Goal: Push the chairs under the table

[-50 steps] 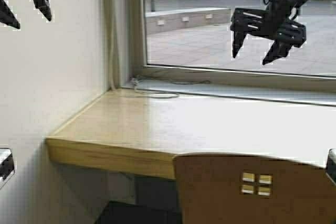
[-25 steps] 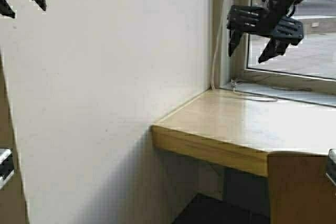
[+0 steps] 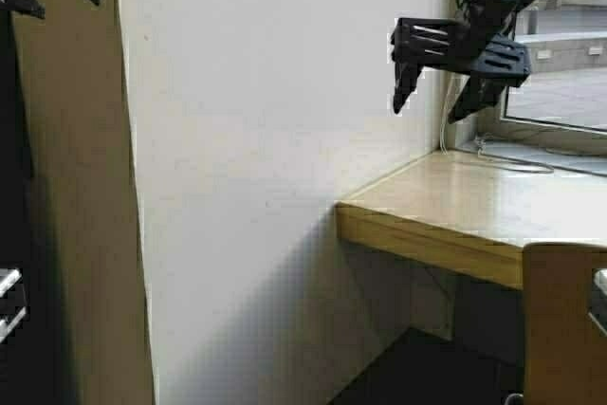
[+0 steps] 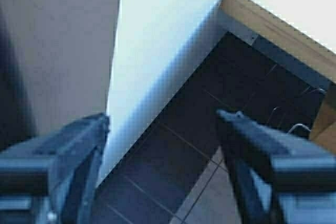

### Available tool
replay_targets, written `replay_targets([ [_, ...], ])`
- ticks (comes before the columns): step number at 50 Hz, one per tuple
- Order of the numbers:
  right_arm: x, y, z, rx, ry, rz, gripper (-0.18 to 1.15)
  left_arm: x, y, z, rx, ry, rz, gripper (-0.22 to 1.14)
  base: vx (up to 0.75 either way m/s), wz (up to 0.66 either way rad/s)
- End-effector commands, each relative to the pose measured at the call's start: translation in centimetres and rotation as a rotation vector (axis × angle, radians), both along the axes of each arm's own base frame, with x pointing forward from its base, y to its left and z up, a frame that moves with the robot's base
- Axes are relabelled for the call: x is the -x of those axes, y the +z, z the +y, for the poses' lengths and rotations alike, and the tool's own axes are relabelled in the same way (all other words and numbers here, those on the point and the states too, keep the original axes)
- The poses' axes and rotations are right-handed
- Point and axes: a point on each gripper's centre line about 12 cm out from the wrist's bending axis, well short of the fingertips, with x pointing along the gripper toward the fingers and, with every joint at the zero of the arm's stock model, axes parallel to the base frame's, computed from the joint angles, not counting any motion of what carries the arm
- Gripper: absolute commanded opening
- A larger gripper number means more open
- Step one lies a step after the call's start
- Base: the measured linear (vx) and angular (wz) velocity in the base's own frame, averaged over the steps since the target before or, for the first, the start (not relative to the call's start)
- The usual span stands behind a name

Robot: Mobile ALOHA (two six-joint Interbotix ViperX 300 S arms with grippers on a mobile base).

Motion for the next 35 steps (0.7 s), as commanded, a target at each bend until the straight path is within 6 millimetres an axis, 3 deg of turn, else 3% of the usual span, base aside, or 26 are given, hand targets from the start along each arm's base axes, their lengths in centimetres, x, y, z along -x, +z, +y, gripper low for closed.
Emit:
replay_targets([
  [1,-0.9,2.5,0.3,-0.022,0.001,-0.064,1.0,-0.5,0.4,0.0,-0.003,0.004,-0.017,0.93,-0.4,0.09],
  [7,-1.3,5.5,0.5,-0.046,0.009,-0.118,1.0,-0.4,0.7,0.0,-0.001,0.003,-0.025,0.93,-0.4,0.12],
  [16,0.3,10.1,-0.2,-0.071,0.023,-0.231,1.0,-0.6,0.9,-0.1,0.002,0.004,-0.029,0.93,-0.36,0.09],
  [35,0.6,12.1,-0.3,-0.062,0.042,-0.296,1.0,-1.4,-0.7,0.1,-0.012,0.026,-0.006,0.93,-0.32,0.04],
])
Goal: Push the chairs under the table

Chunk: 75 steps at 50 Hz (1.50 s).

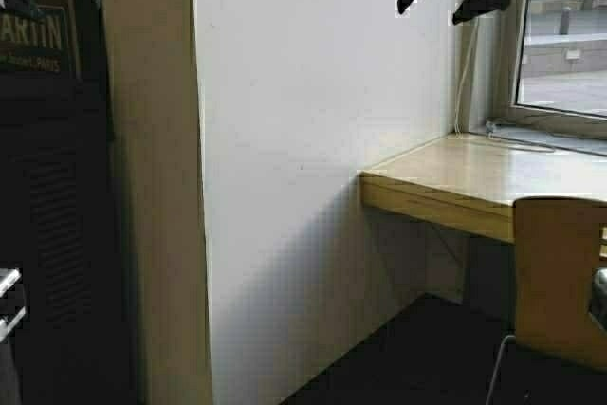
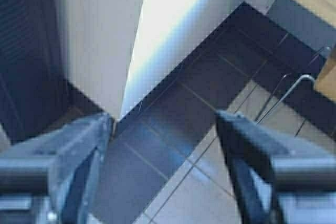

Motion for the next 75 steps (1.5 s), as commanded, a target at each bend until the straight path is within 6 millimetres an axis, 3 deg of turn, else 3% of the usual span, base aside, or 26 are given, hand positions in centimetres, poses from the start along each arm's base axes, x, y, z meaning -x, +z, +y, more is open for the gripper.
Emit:
replay_targets([
  [1,-0.4,2.3,0.0,-0.02,-0.002,-0.063,1.0,-0.8,0.2,0.0,-0.002,0.01,-0.014,0.93,-0.39,0.0],
  [25,-0.3,3.3,0.0,-0.027,0.0,-0.082,1.0,-1.2,1.0,-0.2,0.023,0.015,-0.021,0.93,-0.37,-0.16],
  [44,-1.3,0.9,0.3,0.015,0.01,-0.031,1.0,-1.6,-1.3,-0.3,0.016,0.013,0.061,0.93,-0.35,-0.4],
  [54,-1.4,0.4,-1.0,0.034,-0.016,-0.011,1.0,-2.0,-0.7,-0.4,0.018,0.01,0.053,0.93,-0.36,-0.09],
  [62,-1.3,1.2,-1.5,0.025,-0.031,-0.013,1.0,-2.1,-0.4,-0.5,0.019,0.007,0.046,0.93,-0.3,-0.13],
  [75,-1.6,0.3,-1.4,0.029,-0.033,0.015,1.0,-2.4,-1.5,-0.5,0.012,0.008,0.085,0.93,-0.25,-0.12],
])
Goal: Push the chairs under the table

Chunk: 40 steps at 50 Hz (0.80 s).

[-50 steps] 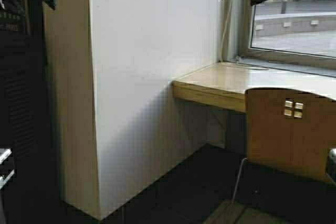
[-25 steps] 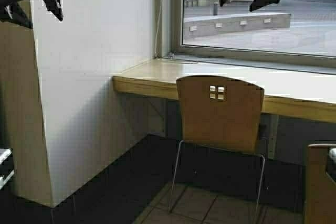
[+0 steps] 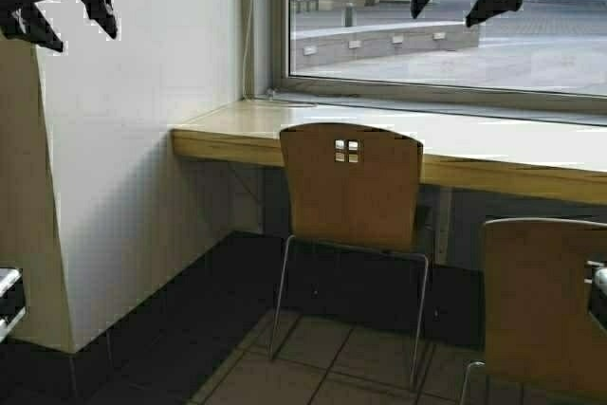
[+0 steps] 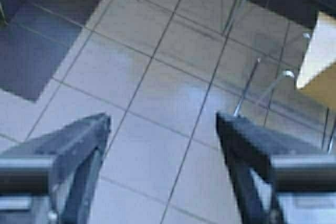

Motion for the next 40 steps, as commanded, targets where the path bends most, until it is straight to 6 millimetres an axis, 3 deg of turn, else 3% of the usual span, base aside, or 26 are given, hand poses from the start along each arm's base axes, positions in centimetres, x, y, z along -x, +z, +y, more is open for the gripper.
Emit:
replay_targets([
  [1,-0.2,0.8,0.3,-0.012,0.002,-0.017,1.0,-0.6,0.6,0.0,0.002,0.003,-0.018,0.93,-0.24,-0.11],
  [18,-0.3,0.7,0.4,-0.033,-0.01,-0.003,1.0,-0.6,0.4,0.0,0.027,0.021,-0.007,0.93,-0.18,-0.2],
  [40,-0.3,-1.7,0.4,-0.038,-0.026,0.071,1.0,-0.5,-0.1,0.0,0.027,0.023,0.009,0.93,-0.04,-0.26],
])
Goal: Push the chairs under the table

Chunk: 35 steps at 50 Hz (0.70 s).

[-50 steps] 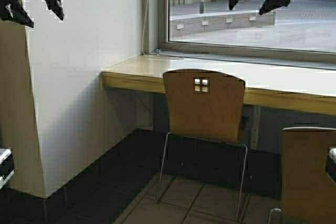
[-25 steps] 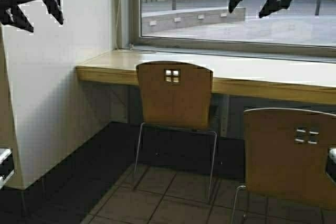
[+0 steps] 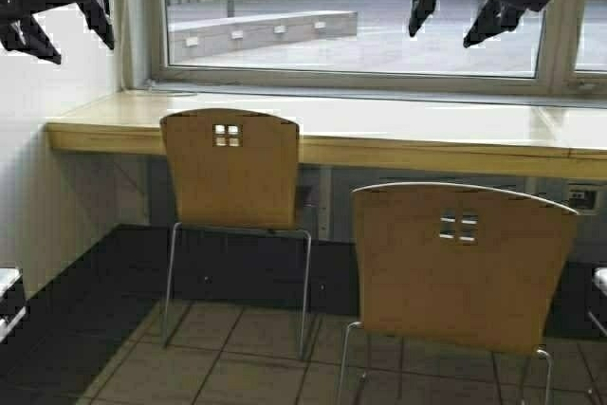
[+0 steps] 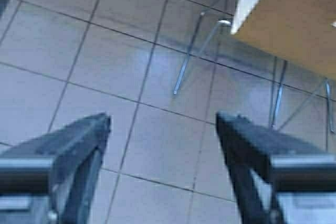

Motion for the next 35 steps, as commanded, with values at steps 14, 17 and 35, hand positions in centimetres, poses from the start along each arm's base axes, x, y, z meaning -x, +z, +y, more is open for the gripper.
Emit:
replay_targets([
  [14,-0.5,-2.2,0.2,-0.022,-0.029,0.069,1.0,-0.2,0.4,-0.1,0.027,0.013,-0.005,0.93,0.03,-0.35],
  [17,-0.4,-3.0,0.3,-0.056,-0.059,0.097,1.0,-0.2,0.2,-0.1,0.05,0.027,0.01,0.93,0.05,-0.3],
  [35,-1.2,-7.8,0.6,-0.352,-0.379,0.27,1.0,-2.5,-4.4,-0.9,0.334,0.279,0.228,0.93,0.08,-0.25],
])
